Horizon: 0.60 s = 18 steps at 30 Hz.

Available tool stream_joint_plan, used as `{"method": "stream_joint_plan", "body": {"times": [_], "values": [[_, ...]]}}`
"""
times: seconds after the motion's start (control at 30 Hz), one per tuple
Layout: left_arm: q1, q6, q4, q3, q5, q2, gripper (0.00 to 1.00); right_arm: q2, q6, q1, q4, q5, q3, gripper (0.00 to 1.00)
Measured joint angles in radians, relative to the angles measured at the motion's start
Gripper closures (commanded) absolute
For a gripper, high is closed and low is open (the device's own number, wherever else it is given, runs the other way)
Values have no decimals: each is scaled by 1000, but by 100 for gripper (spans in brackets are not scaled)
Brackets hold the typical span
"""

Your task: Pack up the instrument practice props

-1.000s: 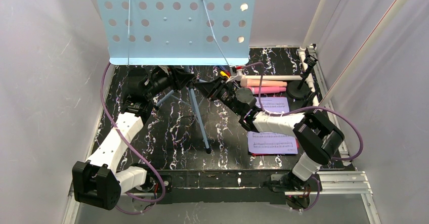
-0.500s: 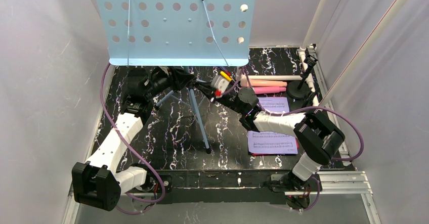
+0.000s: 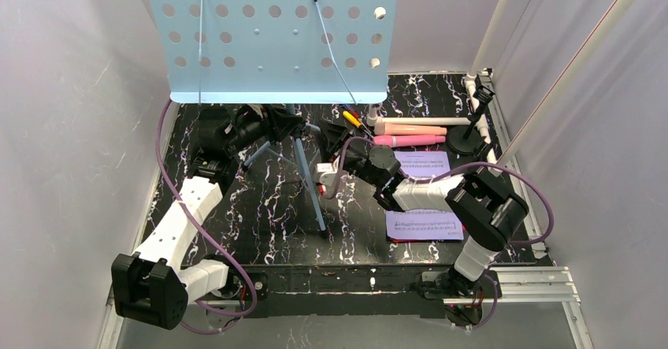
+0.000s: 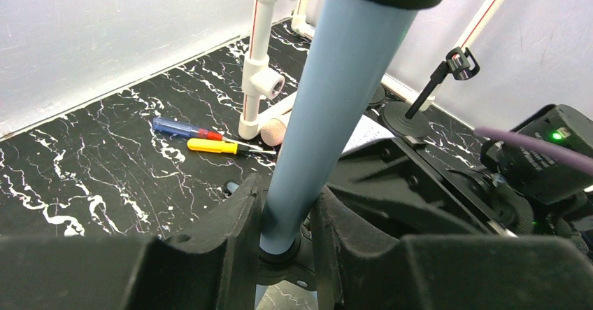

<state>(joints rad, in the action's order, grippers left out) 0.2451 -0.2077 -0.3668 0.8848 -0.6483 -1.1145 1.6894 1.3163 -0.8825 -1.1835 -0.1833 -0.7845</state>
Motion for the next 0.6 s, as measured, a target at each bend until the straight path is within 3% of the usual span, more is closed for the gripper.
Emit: {"method": "stream_joint_plan", "body": {"times": [0.07,0.23,0.43,0.6], "values": [[0,3,6,0,-4,3,100,-16,-80,8,26,23,16,32],[1,6,13,0,-10,5,100,-130,-493,12,87,90,32,22],[1,6,13,0,-10,6,100,-229,-1084,11,81,216,29,23],[1,6,13,0,-10,6,100,-216,-1574,11,102,317,1,34]]}}
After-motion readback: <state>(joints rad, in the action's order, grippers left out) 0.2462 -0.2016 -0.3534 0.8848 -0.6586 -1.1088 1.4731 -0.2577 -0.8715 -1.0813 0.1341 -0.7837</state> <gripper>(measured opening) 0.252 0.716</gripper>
